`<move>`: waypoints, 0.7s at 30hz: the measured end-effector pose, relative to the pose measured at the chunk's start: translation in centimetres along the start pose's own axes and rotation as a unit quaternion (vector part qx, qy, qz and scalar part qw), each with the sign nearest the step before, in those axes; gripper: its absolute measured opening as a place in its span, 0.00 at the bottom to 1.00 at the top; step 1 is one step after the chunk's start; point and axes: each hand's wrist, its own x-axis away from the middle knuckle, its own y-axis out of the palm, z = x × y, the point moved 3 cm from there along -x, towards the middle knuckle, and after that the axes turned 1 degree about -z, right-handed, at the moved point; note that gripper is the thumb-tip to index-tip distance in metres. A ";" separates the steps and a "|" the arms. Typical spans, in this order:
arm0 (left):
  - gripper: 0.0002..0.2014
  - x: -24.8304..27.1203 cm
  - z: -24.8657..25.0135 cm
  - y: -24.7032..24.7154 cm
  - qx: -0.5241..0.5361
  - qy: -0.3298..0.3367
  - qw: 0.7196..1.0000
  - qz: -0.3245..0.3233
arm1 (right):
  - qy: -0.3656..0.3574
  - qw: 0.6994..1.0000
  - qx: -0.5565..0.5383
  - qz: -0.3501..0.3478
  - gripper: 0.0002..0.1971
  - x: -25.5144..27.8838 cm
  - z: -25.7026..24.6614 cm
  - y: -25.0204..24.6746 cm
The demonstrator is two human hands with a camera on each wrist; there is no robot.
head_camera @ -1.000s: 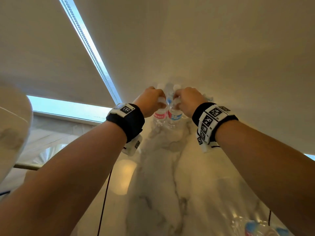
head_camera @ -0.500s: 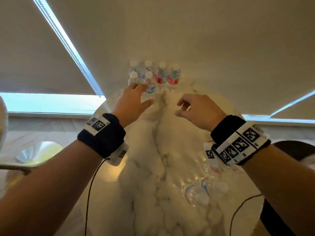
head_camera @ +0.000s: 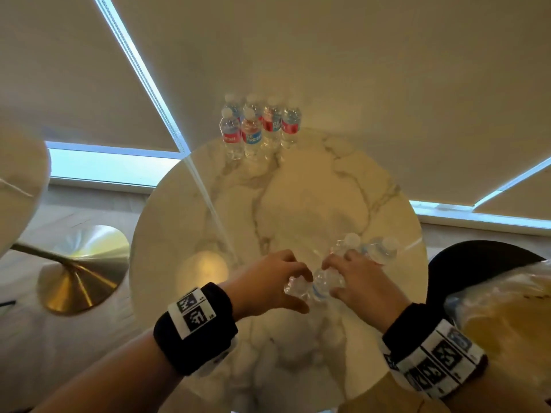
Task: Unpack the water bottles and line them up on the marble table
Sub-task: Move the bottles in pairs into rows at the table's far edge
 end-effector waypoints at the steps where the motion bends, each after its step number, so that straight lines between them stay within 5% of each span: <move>1: 0.25 -0.1 0.2 0.5 -0.008 -0.004 1.000 0.002 | -0.010 1.000 -0.005 0.010 0.19 0.0 -0.1 0.3; 9: 0.19 -1.8 -1.9 -1.4 0.004 -0.066 0.997 0.048 | -0.031 0.999 0.017 0.038 0.13 -3.8 -2.0 -0.5; 21: 0.19 -13.3 -12.3 -15.3 -0.039 -0.048 0.990 0.127 | 0.078 0.992 0.006 0.103 0.12 -20.7 -5.4 -8.1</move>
